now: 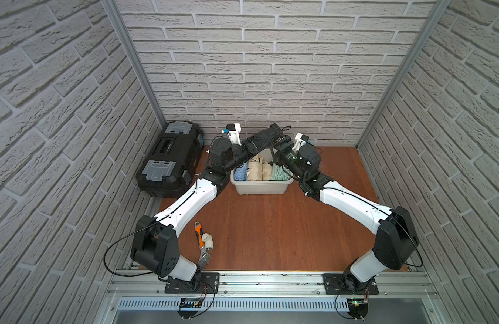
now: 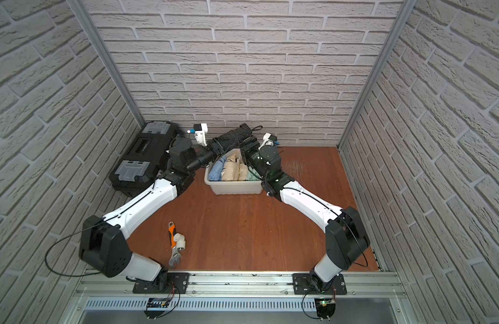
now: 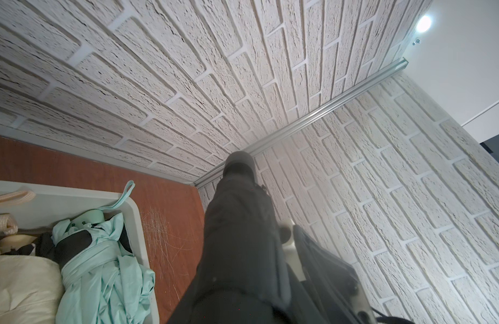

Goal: Put the umbrella into the storage box
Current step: Pick up the umbrella from the center of the board.

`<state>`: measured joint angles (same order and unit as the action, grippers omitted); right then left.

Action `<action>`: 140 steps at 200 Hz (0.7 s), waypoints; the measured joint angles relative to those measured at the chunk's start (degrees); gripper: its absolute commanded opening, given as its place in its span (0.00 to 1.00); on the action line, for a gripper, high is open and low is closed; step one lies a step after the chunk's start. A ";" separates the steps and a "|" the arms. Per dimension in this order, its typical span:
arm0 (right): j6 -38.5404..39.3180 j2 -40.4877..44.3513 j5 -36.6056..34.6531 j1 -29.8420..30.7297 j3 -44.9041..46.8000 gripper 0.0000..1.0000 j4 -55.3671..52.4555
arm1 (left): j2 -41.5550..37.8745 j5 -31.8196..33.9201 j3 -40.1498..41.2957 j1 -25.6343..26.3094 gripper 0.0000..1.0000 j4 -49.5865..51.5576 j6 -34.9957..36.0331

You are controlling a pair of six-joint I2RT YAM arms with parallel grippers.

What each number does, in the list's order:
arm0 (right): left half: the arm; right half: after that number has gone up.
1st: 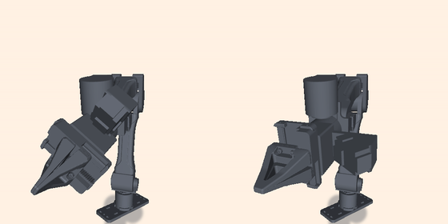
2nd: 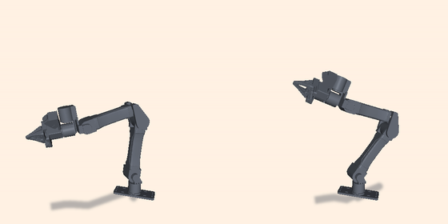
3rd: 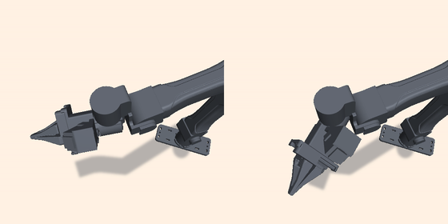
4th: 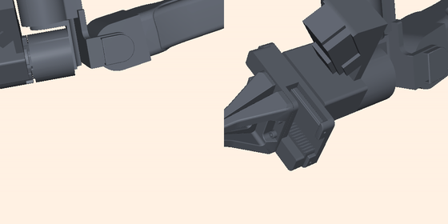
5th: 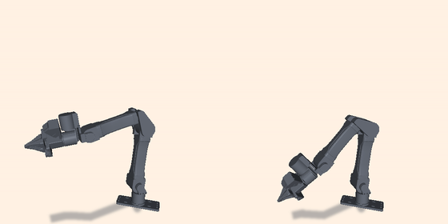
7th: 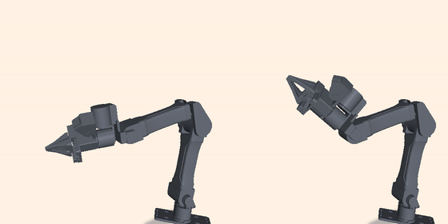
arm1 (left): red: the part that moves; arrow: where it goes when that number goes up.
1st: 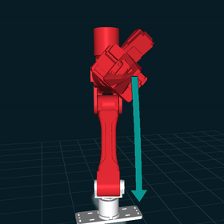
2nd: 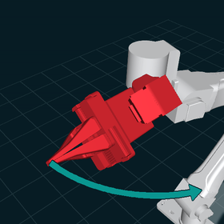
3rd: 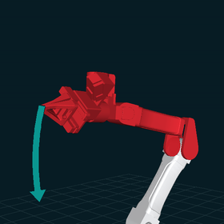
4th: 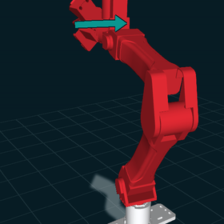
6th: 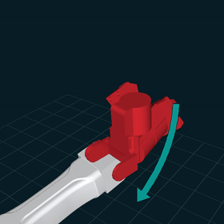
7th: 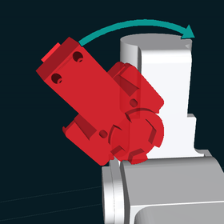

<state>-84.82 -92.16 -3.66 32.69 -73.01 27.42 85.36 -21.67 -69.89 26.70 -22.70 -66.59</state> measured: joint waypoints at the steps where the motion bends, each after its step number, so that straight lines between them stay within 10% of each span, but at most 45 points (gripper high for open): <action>1: 0.04 -0.04 0.00 0.00 -0.02 0.69 0.04 | 0.00 0.00 0.02 0.02 0.25 -0.02 0.00; 85: -1.86 -3.89 -0.59 -0.02 -3.52 0.43 2.86 | 0.09 1.29 0.31 0.11 0.32 -1.97 -0.72; 140: -0.76 -4.57 -0.24 -0.02 -4.04 0.36 1.60 | -0.17 1.25 0.74 0.37 0.92 -3.26 -1.05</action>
<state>-85.58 -96.73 -3.90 32.67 -77.06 29.02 85.19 -20.43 -69.14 27.07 -25.96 -67.64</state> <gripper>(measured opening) 0.376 0.845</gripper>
